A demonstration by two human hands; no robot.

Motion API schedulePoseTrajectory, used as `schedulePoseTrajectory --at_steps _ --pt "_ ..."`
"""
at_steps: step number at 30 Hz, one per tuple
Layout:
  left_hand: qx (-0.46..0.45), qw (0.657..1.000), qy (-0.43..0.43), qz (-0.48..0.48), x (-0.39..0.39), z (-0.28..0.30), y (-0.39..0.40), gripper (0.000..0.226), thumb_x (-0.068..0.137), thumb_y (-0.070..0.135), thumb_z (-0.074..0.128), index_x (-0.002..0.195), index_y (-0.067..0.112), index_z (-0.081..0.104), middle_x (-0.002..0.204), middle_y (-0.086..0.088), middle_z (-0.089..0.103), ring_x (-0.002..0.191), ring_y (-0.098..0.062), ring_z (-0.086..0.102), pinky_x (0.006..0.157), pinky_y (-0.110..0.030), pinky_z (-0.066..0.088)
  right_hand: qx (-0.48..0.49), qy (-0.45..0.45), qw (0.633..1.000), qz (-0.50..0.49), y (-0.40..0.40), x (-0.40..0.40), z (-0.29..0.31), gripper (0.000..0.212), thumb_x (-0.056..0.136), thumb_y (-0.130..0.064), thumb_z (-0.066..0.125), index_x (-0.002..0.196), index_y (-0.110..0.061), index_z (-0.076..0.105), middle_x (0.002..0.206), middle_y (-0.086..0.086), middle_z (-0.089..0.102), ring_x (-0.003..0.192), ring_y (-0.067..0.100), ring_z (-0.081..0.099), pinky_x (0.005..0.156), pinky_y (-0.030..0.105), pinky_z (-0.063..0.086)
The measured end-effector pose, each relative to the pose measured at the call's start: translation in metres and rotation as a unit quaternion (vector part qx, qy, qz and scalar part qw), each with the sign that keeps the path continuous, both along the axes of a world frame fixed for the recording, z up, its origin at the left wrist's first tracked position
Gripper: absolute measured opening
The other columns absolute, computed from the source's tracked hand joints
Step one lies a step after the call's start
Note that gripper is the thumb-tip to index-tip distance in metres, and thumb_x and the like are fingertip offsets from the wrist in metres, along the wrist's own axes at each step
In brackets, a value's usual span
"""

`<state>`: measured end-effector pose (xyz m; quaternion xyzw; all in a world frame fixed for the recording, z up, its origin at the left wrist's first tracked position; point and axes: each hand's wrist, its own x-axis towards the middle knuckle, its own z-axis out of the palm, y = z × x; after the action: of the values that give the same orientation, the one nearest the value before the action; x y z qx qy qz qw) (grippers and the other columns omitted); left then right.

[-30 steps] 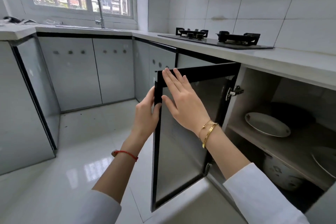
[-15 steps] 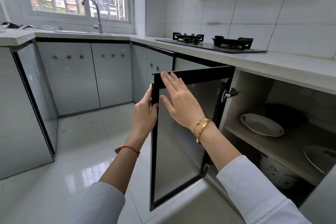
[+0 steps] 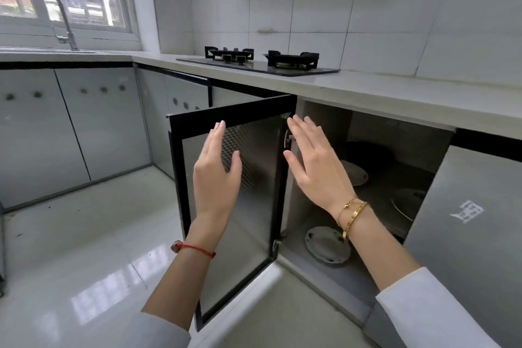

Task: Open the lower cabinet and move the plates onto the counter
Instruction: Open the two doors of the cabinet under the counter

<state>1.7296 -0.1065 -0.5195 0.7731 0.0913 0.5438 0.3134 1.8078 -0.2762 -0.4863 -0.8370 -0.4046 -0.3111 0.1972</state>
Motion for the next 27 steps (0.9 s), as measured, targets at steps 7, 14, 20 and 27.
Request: schedulePoseTrajectory --at_steps 7,14,20,27 --pt "0.028 0.984 0.037 -0.170 0.056 0.003 -0.069 0.047 0.090 0.017 0.061 0.135 0.014 0.051 0.135 0.001 0.057 0.128 -0.008 0.049 0.109 -0.025 0.037 0.023 -0.002 0.993 -0.115 -0.095 0.012 0.004 0.053 0.099 -0.032 0.039 0.148 -0.017 0.027 0.154 0.001 0.030 0.146 0.015 0.016 0.121 0.038 0.017" --pt "0.020 0.936 0.121 -0.331 0.112 -0.007 -0.165 0.048 0.092 0.027 0.058 0.139 0.021 0.047 0.138 0.007 0.053 0.130 -0.005 0.045 0.108 -0.022 0.036 0.035 0.003 0.970 -0.239 -0.188 0.021 0.001 0.053 0.099 -0.027 0.040 0.148 -0.012 0.026 0.155 0.003 0.027 0.147 0.017 0.012 0.121 0.039 0.012" --pt "0.022 0.904 0.175 -0.391 0.148 -0.015 -0.235 0.053 0.094 0.029 0.055 0.143 0.021 0.040 0.144 0.003 0.048 0.134 -0.011 0.042 0.111 -0.028 0.035 0.009 0.018 0.954 -0.301 -0.232 0.029 0.000 0.055 0.100 -0.028 0.036 0.150 -0.012 0.020 0.158 0.003 0.020 0.148 0.016 0.007 0.120 0.032 0.002" --pt "0.076 0.894 0.206 -0.390 0.182 -0.018 -0.272 0.056 0.094 0.031 0.054 0.145 0.016 0.036 0.146 -0.002 0.046 0.136 -0.017 0.041 0.110 -0.032 0.036 -0.006 0.022 0.950 -0.311 -0.243 0.037 -0.001 0.054 0.100 -0.029 0.034 0.150 -0.012 0.019 0.158 0.004 0.019 0.148 0.017 0.008 0.121 0.033 0.004"
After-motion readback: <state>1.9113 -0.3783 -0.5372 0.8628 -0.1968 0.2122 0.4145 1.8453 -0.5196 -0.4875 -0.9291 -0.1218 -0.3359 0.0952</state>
